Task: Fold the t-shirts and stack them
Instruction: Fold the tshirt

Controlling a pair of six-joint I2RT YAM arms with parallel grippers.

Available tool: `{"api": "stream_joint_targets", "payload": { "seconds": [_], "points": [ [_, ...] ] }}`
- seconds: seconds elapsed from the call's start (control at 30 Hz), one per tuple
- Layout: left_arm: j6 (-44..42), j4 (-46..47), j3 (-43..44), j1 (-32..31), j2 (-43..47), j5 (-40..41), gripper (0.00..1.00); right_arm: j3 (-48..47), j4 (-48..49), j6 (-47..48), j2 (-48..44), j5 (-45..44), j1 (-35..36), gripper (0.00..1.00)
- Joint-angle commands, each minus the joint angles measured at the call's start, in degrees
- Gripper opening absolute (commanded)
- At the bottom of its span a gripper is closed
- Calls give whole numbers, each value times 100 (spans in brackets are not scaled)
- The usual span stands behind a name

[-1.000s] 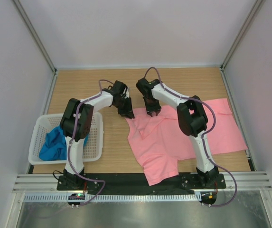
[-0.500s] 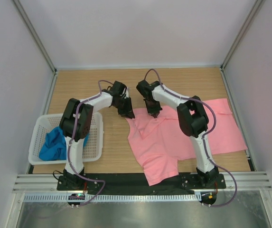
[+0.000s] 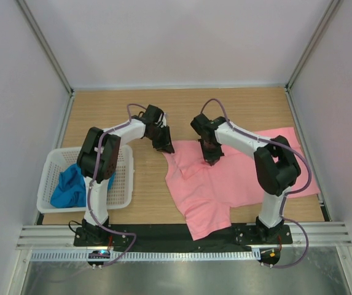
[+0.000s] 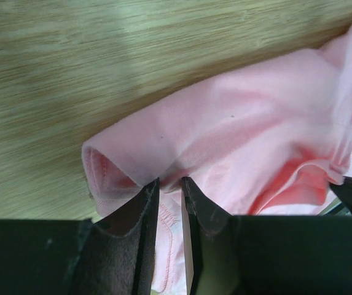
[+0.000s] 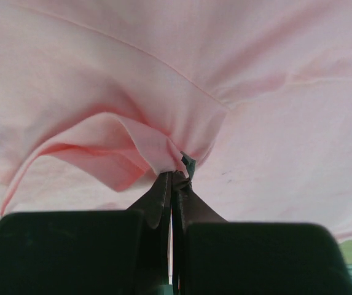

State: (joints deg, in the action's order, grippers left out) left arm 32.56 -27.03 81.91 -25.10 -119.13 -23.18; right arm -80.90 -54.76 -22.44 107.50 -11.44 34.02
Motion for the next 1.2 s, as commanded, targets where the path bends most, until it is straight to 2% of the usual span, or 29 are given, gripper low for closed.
{"api": "stream_joint_targets", "payload": {
  "seconds": [0.0,0.2,0.27,0.3,0.33,0.43,0.57,0.63,0.77,0.87,1.0,1.17],
  "points": [
    [-197,-180,-140,41,101,226,23,695,474,-147,-449,379,17,1],
    [-285,-277,-87,67,127,244,23,1628,827,-366,-994,476,17,2],
    [-302,-303,-87,67,136,252,23,1797,862,-384,-1169,494,17,8],
    [-320,-321,-61,67,144,261,23,1884,853,-376,-1214,494,17,15],
    [-337,-330,-52,67,179,296,23,1894,845,-358,-1266,485,26,34],
    [-373,-479,35,67,311,349,23,1640,722,-305,-1425,196,17,59],
    [-303,-646,53,67,697,612,24,1043,520,-209,-1408,-322,-228,69],
    [-276,-681,71,50,847,674,25,717,484,-243,-1224,-578,-509,69],
    [-92,-681,289,58,971,473,27,278,571,-358,-916,-412,-1816,68],
    [110,-576,448,-3,866,218,28,-109,808,-271,-496,-403,-2476,66],
    [539,-321,327,-39,523,59,28,-1038,722,-217,329,-376,-3057,63],
    [998,74,-184,-65,505,261,29,-1674,668,11,1009,-666,-3577,56]
  ]
}}
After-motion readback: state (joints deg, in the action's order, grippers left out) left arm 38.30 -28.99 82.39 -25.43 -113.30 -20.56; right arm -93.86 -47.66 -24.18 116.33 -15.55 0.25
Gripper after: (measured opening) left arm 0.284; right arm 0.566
